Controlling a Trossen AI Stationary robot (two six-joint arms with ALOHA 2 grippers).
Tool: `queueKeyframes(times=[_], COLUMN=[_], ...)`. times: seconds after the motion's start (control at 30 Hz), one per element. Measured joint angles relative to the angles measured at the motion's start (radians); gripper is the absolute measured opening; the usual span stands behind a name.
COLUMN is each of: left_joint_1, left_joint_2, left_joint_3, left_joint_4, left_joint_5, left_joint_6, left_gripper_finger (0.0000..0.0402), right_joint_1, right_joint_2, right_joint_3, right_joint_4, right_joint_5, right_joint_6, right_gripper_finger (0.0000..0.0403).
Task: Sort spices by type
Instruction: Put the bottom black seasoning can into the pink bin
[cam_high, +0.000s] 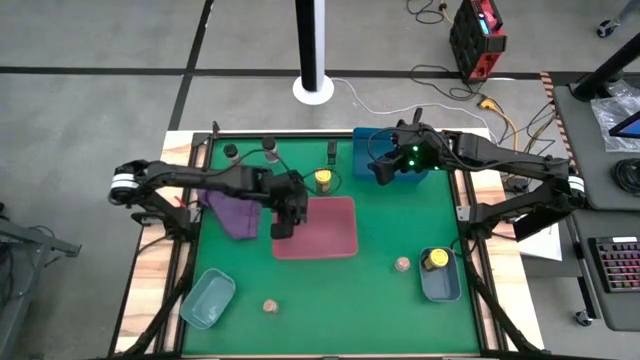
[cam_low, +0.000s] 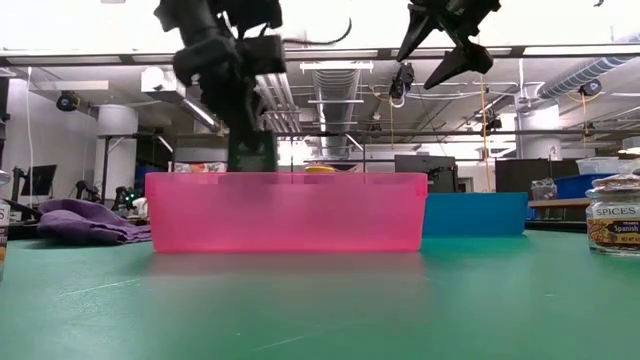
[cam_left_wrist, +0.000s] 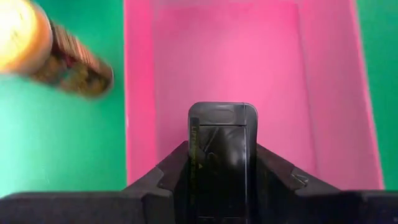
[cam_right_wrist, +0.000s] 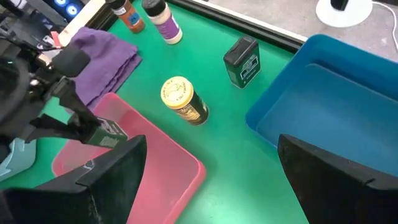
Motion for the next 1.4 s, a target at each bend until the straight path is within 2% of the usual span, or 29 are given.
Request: queueKeyframes(times=[0.33,0.8,1.03,1.4], left_joint_1=[-0.001,0.031,0.032,0.032], left_joint_2=[-0.022,-0.012,-0.012,-0.017], left_joint_3=[-0.116,-0.123,-0.122,-0.12], left_joint_4=[0.026,0.081,0.099,0.084], left_joint_5=[-0.036,-0.053,-0.052,-0.051], left_joint_6=[-0.027,-0.008,-0.008,-0.008], left_gripper_finger=[0.0108,0.0108,0.0169,0.016], right_joint_1=[0.0,0.0,0.0,0.0], right_joint_2=[0.001,0.001,0.001,0.002], right_joint_3=[0.0,0.0,0.0,0.0], right_joint_4=[0.0,0.0,0.0,0.0], right_joint_5=[0.016,0.018,0.018,0.018], right_joint_6=[-0.022,-0.036,-0.037,-0.033], right_gripper_finger=[0.0352,0.0352,0.0352,0.0352])
